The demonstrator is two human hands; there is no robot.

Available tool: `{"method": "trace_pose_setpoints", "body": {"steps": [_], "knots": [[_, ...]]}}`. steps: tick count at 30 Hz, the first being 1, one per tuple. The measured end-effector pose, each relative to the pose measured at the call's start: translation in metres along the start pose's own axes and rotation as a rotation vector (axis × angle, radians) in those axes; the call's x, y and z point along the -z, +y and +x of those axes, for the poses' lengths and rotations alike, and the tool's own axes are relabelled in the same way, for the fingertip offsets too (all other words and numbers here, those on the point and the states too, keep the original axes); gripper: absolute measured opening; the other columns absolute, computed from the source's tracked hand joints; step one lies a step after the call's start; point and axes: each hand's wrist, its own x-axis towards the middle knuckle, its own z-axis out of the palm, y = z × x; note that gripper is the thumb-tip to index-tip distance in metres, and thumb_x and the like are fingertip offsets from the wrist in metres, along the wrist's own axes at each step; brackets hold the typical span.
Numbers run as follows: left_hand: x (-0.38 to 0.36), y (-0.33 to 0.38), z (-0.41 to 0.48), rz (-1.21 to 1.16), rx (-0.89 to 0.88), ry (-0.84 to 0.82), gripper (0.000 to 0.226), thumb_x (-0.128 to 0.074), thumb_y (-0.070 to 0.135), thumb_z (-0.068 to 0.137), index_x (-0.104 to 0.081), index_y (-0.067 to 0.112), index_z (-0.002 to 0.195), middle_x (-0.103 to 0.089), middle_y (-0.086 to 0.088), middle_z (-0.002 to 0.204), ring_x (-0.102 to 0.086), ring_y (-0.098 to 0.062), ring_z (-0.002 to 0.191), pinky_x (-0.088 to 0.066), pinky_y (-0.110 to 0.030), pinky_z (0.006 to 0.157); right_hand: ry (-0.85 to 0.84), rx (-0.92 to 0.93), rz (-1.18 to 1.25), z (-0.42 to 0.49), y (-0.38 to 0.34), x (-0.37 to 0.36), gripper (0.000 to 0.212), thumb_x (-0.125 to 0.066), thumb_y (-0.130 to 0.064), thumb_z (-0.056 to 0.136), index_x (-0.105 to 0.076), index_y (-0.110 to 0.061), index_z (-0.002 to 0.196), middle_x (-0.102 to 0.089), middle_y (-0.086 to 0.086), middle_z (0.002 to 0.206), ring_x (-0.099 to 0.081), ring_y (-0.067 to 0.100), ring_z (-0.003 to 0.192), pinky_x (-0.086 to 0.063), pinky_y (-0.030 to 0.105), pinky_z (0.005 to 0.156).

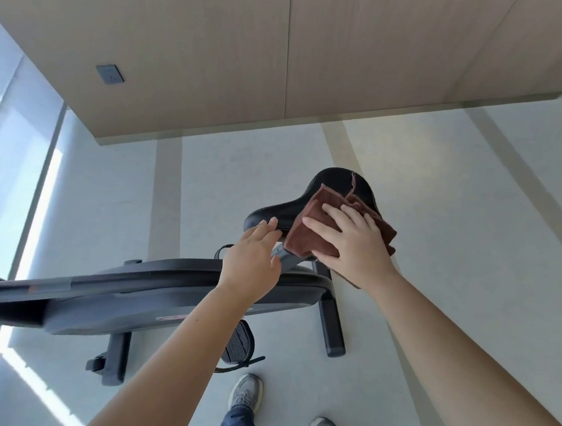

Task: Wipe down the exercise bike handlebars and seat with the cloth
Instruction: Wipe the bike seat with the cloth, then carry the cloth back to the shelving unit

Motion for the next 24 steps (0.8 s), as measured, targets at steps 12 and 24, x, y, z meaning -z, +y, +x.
{"method": "trace_pose_setpoints", "body": {"steps": [12, 24], "knots": [[0.018, 0.025, 0.007, 0.04, -0.11, 0.101, 0.042, -0.054, 0.015, 0.087, -0.048, 0.009, 0.128, -0.047, -0.009, 0.136, -0.039, -0.026, 0.125, -0.031, -0.038, 0.101, 0.223, -0.2, 0.215, -0.019, -0.006, 0.016, 0.041, -0.074, -0.019, 0.073, -0.065, -0.014, 0.113, -0.064, 0.014, 0.092, -0.06, 0.035, 0.082, -0.055, 0.042, 0.066], [0.017, 0.121, 0.018, 0.006, -0.527, 0.153, 0.038, -0.069, 0.005, 0.074, -0.061, 0.001, 0.111, -0.062, -0.017, 0.117, -0.053, -0.037, 0.112, -0.043, -0.051, 0.09, 0.44, -0.826, 0.458, -0.097, 0.011, 0.075, 0.046, -0.061, -0.03, 0.083, -0.051, -0.032, 0.128, -0.054, 0.001, 0.106, -0.05, 0.021, 0.103, -0.045, 0.032, 0.087]]}}
